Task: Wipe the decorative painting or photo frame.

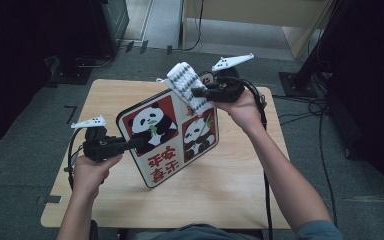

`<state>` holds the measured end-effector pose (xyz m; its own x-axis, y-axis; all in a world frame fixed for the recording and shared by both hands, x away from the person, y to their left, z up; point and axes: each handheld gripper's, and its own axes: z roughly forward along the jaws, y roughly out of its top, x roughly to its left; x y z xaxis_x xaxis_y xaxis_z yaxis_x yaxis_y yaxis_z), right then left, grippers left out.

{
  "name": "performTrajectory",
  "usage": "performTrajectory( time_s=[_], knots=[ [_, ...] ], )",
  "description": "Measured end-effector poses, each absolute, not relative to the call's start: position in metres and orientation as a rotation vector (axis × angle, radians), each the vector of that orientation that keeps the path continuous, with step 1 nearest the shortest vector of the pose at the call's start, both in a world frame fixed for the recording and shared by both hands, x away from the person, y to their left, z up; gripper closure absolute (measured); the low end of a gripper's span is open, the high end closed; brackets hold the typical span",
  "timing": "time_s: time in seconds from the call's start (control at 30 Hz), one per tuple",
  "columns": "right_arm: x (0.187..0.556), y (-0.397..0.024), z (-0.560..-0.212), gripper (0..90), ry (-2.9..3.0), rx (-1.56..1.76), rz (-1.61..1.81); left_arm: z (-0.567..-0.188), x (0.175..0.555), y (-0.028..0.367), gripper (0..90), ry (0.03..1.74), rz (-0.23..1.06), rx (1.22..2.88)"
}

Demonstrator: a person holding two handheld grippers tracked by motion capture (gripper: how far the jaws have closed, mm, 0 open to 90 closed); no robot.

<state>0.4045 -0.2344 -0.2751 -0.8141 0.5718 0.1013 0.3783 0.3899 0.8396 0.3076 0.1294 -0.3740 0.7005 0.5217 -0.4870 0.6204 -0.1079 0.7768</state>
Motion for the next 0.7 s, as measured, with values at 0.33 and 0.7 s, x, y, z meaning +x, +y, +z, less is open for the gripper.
performTrajectory(
  time_s=[0.33, 0.7],
  knots=[
    [0.4, -0.237, -0.285, 80.5, 2.447, 0.834, 1.385, -0.374, 0.308, 0.13, 76.7, 0.909, -0.108, 1.764],
    [0.398, -0.238, -0.295, 80.3, 2.461, 0.84, 1.375, -0.373, 0.308, 0.13, 76.7, 0.916, -0.109, 1.764]
  ],
)
